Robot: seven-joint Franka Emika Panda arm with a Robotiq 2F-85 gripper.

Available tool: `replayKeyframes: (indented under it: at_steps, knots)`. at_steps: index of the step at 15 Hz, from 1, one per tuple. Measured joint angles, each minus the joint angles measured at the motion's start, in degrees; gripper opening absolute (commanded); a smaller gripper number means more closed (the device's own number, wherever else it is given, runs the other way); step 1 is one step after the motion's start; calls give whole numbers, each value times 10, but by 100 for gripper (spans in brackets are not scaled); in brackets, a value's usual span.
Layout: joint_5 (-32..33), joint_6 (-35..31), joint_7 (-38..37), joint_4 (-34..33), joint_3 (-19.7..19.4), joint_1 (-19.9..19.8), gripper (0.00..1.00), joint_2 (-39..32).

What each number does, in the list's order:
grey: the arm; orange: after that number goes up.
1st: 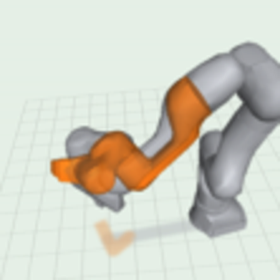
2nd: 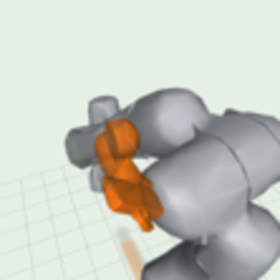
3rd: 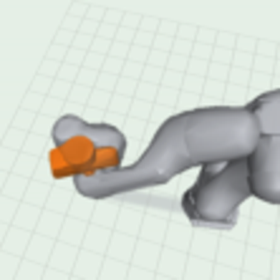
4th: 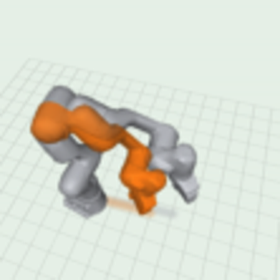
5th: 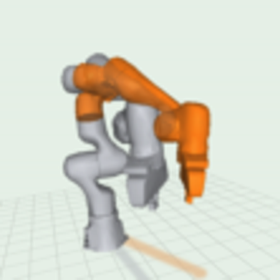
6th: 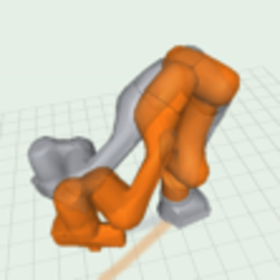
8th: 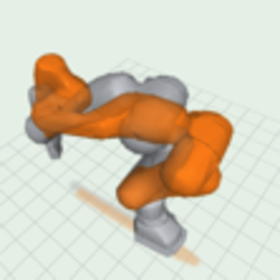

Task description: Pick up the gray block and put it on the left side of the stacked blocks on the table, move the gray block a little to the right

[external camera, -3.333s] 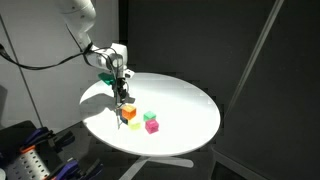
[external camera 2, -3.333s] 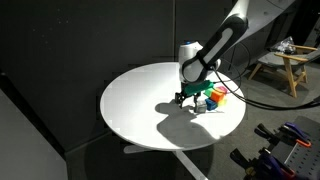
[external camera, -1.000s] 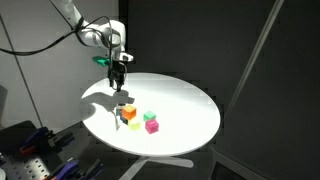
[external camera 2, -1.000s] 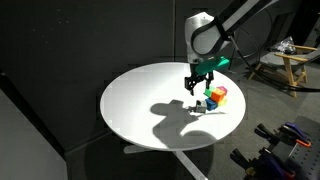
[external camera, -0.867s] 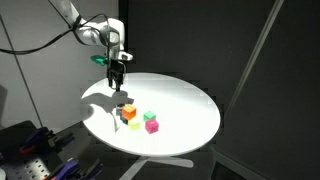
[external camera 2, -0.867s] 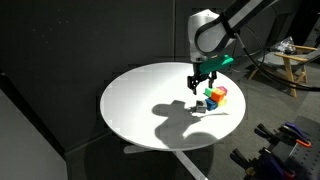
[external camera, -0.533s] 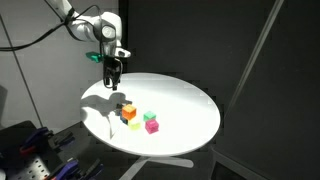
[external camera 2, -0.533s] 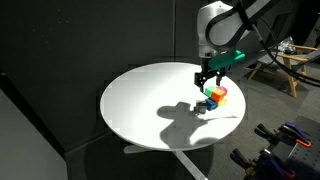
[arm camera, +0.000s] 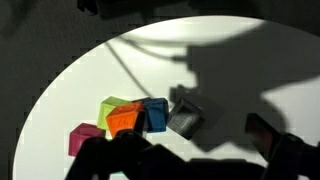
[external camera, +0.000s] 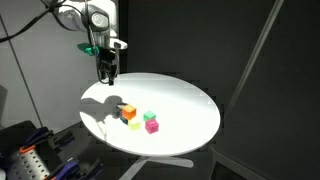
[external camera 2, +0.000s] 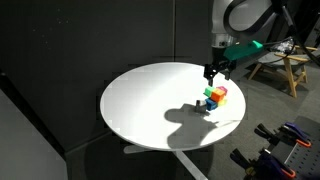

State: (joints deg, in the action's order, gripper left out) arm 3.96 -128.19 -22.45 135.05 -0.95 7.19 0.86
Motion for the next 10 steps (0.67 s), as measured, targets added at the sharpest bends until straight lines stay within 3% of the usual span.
replayKeyframes:
  at_steps: [10]
  knots:
    - [-83,0,96,27,8,-15,100,94]
